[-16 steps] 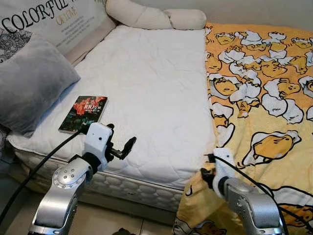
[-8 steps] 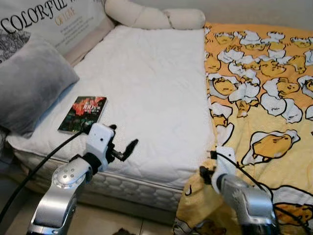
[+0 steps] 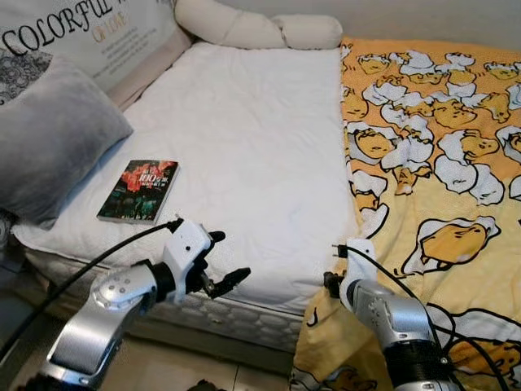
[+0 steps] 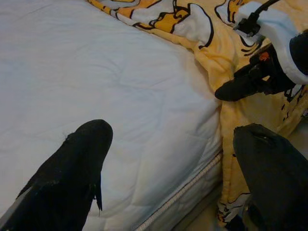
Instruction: Clean up the room
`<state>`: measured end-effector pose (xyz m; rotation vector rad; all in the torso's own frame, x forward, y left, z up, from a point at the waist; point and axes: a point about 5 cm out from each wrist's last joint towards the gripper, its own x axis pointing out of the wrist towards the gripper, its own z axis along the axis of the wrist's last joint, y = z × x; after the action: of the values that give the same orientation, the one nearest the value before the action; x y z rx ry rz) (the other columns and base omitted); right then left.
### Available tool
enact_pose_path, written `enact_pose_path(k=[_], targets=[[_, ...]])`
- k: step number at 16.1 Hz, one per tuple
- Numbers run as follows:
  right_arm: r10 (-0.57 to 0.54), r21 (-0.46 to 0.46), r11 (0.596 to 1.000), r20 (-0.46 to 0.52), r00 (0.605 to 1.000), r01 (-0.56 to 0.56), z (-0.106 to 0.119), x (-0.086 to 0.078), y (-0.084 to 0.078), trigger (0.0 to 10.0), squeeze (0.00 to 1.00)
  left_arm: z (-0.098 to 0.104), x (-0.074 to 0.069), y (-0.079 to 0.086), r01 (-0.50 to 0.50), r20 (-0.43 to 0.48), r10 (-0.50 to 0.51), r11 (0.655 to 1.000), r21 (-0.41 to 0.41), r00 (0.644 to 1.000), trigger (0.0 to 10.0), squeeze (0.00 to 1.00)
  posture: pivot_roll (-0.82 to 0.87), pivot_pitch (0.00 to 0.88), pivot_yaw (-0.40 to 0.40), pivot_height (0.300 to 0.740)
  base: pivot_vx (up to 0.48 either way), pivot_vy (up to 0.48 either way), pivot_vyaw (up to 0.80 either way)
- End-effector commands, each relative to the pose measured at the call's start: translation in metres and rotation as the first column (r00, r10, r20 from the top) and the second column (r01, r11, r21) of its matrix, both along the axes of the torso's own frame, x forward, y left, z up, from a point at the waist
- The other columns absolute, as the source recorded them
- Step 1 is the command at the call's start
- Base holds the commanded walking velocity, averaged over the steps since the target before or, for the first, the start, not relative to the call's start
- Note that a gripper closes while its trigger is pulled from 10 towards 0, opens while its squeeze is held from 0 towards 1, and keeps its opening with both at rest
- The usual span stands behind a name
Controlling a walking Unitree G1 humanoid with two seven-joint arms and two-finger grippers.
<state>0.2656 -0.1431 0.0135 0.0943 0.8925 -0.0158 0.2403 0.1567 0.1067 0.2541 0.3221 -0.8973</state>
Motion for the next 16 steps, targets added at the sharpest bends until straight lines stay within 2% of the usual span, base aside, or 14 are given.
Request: enact_pose_path(k=[1, 11, 16], targets=[[-0.007, -0.011, 1.0, 0.004, 1.0, 0.007, -0.0006, 0.0021, -0.0025, 0.0, 0.0, -0.003, 0.0007, 0.0021, 0.018, -0.021, -0.017, 1.0, 0.024, 1.0, 10.0, 0.0, -0.01, 0.0, 0.023, 0.74, 0.0, 0.0, 0.0], [0.01, -0.028, 1.0, 0.014, 1.0, -0.009, -0.0042, 0.002, -0.0099, 0.0, 0.0, -0.0056, 0.0026, 0.0033, 0.03, -0.014, -0.03, 0.999, 0.04, 0.999, 10.0, 0.0, -0.01, 0.0, 0.005, 0.74, 0.0, 0.0, 0.0], [0.068, 0.021, 0.997, 0.071, 0.995, -0.069, 0.0042, 0.0042, -0.0064, 0.0, 0.0, -0.0068, 0.0031, 0.0046, 0.02, -0.006, -0.02, 0.999, 0.045, 1.0, 10.0, 0.0, -0.02, 0.0, 0.005, 0.74, 0.0, 0.0, 0.0]])
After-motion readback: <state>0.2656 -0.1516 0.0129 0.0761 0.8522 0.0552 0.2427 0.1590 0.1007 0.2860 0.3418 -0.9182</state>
